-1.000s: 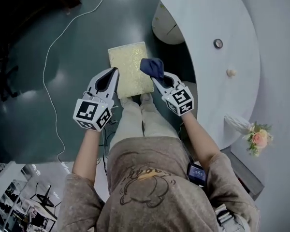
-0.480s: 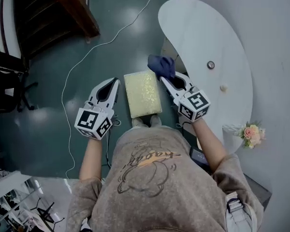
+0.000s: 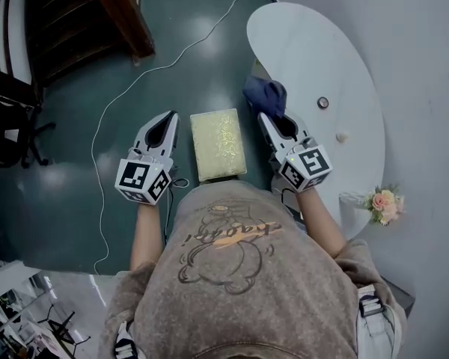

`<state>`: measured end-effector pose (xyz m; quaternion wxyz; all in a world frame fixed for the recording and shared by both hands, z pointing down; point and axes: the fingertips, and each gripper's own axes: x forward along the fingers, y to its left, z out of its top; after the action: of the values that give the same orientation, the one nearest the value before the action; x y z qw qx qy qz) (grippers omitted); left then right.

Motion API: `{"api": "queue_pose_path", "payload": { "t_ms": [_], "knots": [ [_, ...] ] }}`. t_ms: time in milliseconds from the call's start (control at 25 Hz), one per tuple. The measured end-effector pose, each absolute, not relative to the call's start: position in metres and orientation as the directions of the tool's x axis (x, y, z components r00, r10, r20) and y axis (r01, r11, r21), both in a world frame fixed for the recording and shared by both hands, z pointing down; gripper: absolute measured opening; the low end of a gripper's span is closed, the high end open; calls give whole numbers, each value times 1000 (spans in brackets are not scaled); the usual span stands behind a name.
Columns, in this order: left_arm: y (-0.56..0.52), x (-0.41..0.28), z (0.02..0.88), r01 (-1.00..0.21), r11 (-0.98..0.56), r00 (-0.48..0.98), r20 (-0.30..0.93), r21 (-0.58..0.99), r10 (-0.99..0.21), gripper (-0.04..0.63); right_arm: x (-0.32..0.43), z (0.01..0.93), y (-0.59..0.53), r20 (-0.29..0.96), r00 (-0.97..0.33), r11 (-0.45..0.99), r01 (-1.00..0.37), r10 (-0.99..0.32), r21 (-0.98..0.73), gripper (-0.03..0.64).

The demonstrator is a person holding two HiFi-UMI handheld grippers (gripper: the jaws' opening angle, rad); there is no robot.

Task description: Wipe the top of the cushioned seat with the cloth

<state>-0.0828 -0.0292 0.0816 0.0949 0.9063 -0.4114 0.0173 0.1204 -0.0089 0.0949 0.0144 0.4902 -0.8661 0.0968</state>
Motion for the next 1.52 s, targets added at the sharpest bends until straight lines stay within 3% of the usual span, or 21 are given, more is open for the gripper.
{"api": "queue_pose_path", "payload": {
  "t_ms": [400,1520],
  "knots": [
    [-33,-97,128,-814,-544,575,157,203,-803,15,131,128,-7,167,-484,470,-874,-859,-121,92],
    [-12,-92,130,-829,-511,551,177,227,-816,15,132,141,2,166,-497,477,-867,-852,-147,89]
  ]
}}
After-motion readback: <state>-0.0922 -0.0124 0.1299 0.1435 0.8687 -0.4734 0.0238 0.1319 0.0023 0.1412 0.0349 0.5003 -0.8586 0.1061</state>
